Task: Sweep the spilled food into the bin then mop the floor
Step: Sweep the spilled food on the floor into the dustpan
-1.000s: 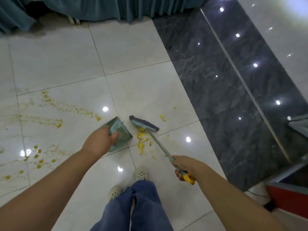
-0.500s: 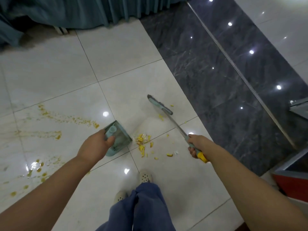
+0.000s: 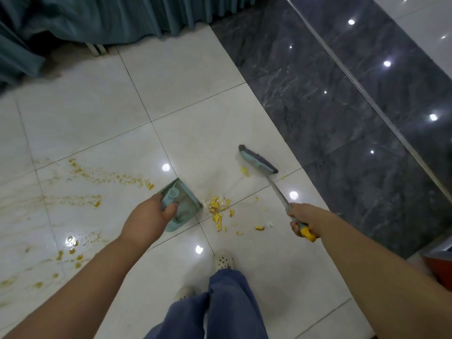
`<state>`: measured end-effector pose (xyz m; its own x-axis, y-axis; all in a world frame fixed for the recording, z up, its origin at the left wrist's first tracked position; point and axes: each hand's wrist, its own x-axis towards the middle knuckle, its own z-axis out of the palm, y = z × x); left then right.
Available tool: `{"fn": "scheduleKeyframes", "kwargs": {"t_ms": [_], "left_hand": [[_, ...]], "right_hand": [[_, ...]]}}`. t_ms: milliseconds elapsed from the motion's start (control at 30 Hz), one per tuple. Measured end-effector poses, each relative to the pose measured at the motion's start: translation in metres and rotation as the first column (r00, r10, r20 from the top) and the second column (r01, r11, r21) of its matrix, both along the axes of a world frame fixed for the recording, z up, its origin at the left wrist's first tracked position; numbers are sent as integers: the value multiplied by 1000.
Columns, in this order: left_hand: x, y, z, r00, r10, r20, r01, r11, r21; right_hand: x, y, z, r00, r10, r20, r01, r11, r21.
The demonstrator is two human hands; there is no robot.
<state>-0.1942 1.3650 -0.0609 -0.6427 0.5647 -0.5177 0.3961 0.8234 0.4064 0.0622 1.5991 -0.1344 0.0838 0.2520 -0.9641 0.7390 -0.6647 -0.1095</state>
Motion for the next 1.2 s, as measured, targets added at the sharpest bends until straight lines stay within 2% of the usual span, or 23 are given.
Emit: {"fn": "scheduleKeyframes", "kwargs": {"t_ms": [167,333,467,700,867,1033,1200], "left_hand": [[10,-23,3,999,-33,7,33,999,-3],[17,-52,4,998,-66,15,66,998,-10],[20,-70,5,998,-57,22,57,998,5],[20,-81,8,996,-94,4,94,995,-31],[26,-74,4,991,-132,15,133,990,-56],[33,-65,-1,990,-137,-22,137,990,-27],[38,-71,2,989,-144,-38,144,990,-1]], "right_hand": [[26,-65,15,996,82,-21,-83,996,-21],[51,-130,39,996,65,-53,-68,995,-70],[69,-155,61,995,45,-93,-48,998,-31],[94,-136,61,989,-118,-91,130,981,141],[91,-92,32,959,-263,-107,281,931,233],[92,-67,7,937,-331,-111,346,924,161],[110,-107,13,926,-375,-54,377,926,34]]}}
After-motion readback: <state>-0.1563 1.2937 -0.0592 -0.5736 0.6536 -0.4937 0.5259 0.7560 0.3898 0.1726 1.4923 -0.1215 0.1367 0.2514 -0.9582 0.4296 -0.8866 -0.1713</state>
